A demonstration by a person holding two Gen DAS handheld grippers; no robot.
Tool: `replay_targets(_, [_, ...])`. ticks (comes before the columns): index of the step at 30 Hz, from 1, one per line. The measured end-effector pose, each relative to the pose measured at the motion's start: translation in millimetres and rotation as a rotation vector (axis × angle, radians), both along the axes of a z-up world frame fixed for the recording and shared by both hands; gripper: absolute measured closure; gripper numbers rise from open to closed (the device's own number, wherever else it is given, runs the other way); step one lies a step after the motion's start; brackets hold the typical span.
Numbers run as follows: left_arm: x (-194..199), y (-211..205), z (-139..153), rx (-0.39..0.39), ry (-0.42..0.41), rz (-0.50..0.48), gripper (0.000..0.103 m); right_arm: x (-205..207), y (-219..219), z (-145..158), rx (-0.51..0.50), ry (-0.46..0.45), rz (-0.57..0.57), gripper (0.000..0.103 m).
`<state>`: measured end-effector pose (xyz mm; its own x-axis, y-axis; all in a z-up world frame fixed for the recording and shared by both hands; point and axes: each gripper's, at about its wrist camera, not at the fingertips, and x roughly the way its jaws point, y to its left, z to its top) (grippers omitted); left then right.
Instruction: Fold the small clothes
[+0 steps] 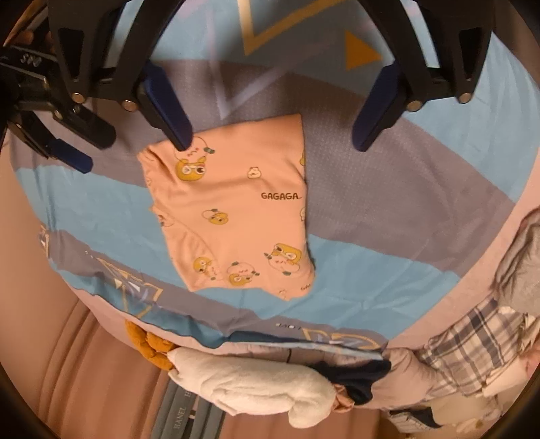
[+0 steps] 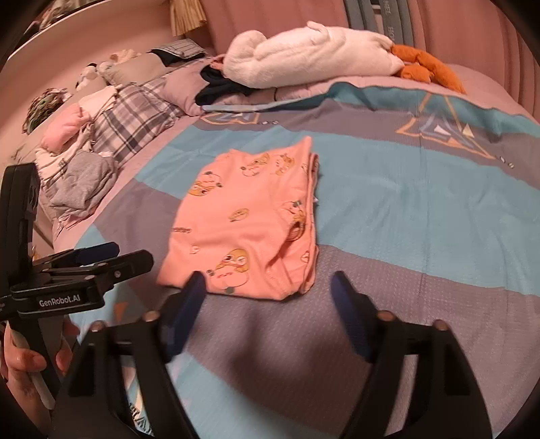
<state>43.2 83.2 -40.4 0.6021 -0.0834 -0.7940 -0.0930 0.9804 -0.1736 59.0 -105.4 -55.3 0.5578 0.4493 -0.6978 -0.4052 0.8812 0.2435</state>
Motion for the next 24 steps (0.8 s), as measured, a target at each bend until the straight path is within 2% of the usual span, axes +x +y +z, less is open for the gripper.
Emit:
replay_targets(7, [-17.0, -5.6, 17.0, 0.006, -0.036, 0.011, 0.003, -21.2, -3.7, 19.3, -0.002, -0.049, 0.014, 0.000])
replay_targets(14, [-28.3, -12.1, 31.7, 0.051, -0.075, 0.016, 0.001, -36.9, -6.2, 32.9, -0.039, -0.104, 0.014, 0.000])
replay_targets(24, [-42.1, -13.3, 44.5, 0.058, -0.108, 0.034, 0.001, -50.3, -7.7, 45.4, -0.057, -0.146, 0.004, 0.000])
